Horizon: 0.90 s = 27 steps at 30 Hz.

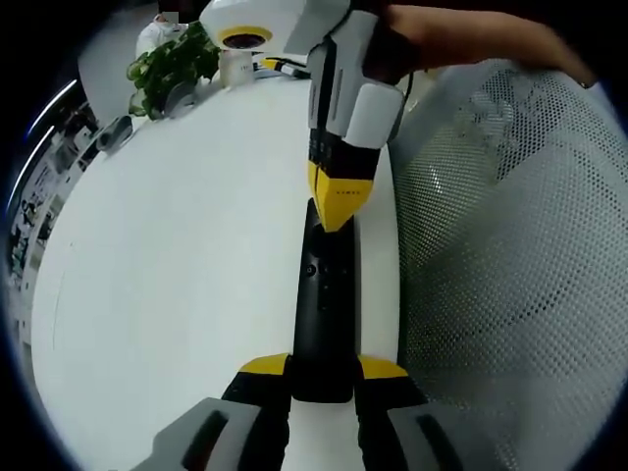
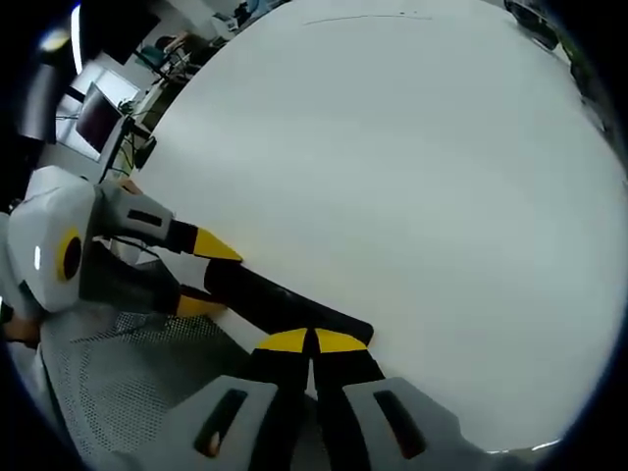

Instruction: Press the specified remote control buttons in sequence, fully releasing each button before pressing the next.

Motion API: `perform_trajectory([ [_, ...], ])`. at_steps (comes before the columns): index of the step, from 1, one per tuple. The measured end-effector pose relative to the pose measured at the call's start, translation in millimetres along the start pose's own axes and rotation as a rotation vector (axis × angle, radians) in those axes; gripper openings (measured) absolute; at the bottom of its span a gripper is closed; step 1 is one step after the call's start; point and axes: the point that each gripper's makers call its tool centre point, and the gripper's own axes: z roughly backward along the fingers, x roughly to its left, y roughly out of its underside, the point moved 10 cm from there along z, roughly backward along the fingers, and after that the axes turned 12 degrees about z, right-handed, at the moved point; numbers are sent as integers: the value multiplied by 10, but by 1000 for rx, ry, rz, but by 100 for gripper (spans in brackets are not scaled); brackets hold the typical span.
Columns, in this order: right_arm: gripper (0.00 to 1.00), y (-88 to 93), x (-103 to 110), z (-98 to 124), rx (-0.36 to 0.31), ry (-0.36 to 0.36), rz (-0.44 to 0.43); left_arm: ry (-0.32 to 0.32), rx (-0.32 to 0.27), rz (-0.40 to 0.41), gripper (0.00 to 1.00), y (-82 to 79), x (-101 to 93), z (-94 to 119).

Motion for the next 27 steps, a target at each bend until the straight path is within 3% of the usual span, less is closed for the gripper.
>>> perform_trajectory([
  [11,0,-2,-1,-1,-1,2,-3,-1,-9,1,25,6,1,-2],
  [16,0,5,-58,21,-14,-45,-106,1,-14,-1,25,10,1,2],
  [23,0,-7,-22,17,-5,-26,-81,3,-20,0,25,16,4,2],
  [27,0,-29,-22,33,-37,-3,-62,3,-20,2,25,16,5,2],
])
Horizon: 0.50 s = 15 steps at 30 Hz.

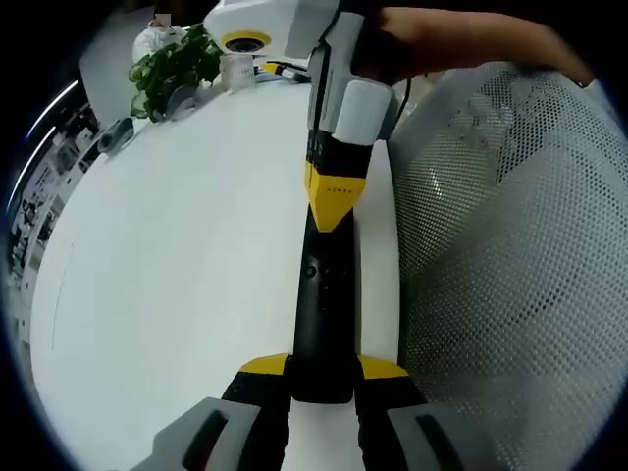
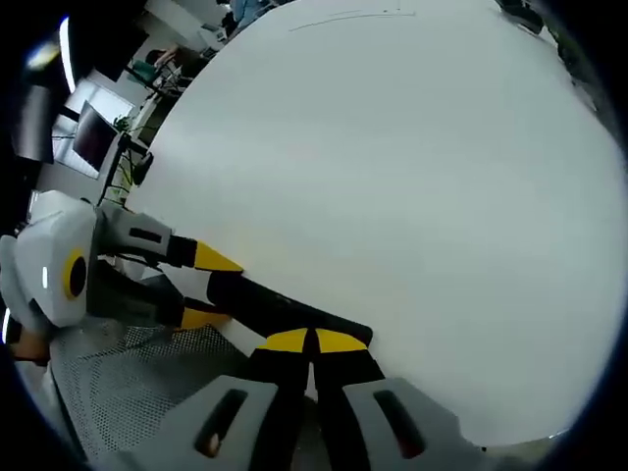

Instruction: Press the specified remote control buttons in sequence, fully releasing each button before pressing the next.

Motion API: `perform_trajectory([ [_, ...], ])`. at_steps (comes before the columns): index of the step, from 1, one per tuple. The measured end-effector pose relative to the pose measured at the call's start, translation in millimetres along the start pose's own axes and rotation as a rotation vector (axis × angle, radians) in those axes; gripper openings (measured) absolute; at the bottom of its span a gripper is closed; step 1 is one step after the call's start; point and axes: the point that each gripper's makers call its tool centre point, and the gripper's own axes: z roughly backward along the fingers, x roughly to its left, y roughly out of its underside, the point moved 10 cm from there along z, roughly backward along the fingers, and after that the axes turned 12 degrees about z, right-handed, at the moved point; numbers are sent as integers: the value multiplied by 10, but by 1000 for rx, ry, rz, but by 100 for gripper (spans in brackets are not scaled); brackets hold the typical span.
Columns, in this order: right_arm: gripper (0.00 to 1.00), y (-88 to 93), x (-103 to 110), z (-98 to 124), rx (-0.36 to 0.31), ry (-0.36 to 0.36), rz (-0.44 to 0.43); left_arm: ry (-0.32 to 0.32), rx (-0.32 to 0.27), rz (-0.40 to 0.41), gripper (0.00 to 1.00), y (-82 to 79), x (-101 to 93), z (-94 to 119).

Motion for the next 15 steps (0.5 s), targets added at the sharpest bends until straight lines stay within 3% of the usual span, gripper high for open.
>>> perform_trajectory([
  [15,0,-31,40,-49,-27,15,19,1,1,-1,25,-3,0,0],
])
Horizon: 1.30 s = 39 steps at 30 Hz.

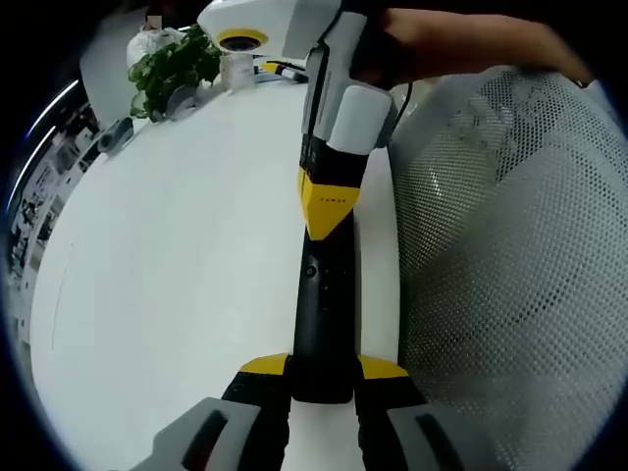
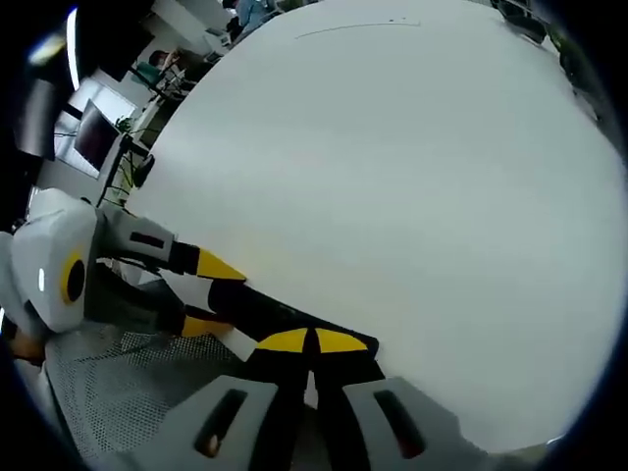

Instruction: Press the specified remote control buttons in sequence, fully releasing each button before pressing the next.

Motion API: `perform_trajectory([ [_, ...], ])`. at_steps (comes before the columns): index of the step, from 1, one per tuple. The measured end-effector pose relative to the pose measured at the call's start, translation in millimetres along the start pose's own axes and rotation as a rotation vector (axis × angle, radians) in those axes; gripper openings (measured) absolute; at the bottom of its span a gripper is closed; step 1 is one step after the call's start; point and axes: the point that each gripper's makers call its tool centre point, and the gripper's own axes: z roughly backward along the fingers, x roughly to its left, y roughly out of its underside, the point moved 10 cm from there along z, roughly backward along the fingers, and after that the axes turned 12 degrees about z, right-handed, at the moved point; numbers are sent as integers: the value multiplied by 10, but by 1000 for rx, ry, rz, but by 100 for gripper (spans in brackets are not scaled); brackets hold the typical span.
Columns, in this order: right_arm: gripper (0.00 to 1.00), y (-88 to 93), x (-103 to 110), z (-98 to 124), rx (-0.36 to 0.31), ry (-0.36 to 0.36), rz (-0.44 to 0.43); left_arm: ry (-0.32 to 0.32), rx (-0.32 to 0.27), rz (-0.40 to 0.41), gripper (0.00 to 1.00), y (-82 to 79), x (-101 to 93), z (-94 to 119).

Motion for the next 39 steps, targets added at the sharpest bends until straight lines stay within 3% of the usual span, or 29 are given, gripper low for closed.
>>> perform_trajectory([
  [28,0,11,27,-45,-28,29,35,-1,3,-4,24,-5,3,-1],
  [32,0,-19,69,-56,-6,60,101,-2,3,-3,24,-9,4,-3],
  [39,0,-4,62,-52,-22,69,131,-4,1,-3,24,-9,4,-5],
])
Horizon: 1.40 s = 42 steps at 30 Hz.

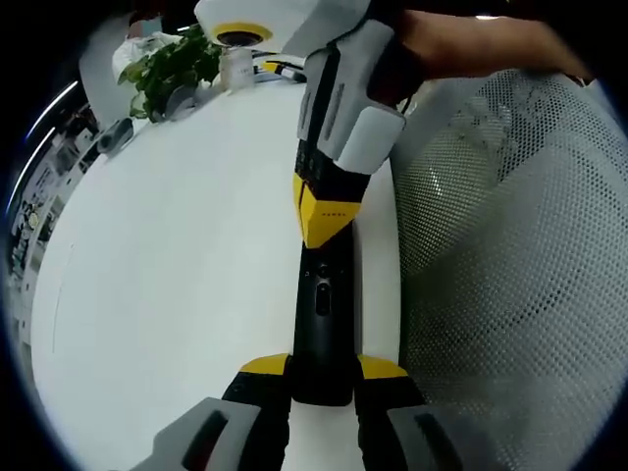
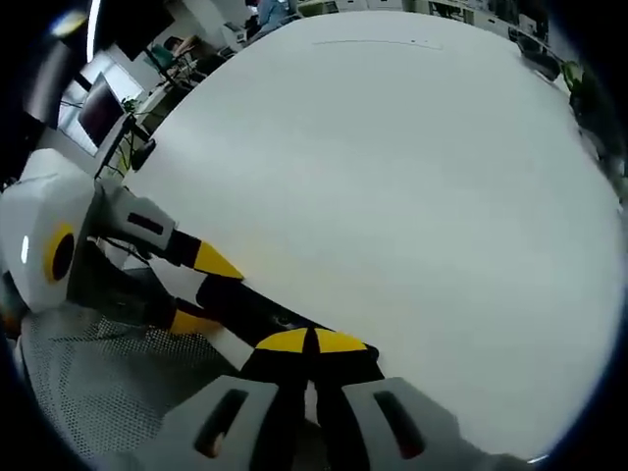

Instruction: Press the specified remote control buttons in sequence, fully releasing each button before pressing the next.

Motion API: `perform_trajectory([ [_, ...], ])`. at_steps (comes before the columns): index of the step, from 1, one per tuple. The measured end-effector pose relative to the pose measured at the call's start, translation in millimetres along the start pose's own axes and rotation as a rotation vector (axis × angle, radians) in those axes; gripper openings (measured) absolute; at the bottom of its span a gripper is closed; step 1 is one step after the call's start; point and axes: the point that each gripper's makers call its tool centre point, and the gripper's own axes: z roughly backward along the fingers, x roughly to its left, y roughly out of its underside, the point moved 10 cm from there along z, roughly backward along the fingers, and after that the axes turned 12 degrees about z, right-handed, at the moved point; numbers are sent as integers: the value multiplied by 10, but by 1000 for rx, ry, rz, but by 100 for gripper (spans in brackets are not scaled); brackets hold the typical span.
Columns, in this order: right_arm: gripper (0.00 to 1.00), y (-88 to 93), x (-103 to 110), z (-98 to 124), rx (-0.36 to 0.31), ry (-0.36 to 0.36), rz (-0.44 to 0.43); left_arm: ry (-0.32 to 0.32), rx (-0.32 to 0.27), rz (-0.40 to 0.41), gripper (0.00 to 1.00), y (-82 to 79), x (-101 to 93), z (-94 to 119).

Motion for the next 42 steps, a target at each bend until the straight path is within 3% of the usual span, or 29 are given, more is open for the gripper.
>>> perform_trajectory([
  [6,0,-26,-23,12,17,-43,-67,1,-5,1,24,6,-2,1],
  [12,0,-43,19,42,10,-65,-76,1,-5,1,24,7,-1,2],
  [14,0,-31,26,37,36,-87,-96,1,-5,0,24,7,-2,2],
  [23,0,-24,66,-1,52,-114,-83,1,-6,1,24,9,0,1],
  [42,0,3,85,-25,64,-100,-49,2,-2,-4,25,1,-3,-6],
])
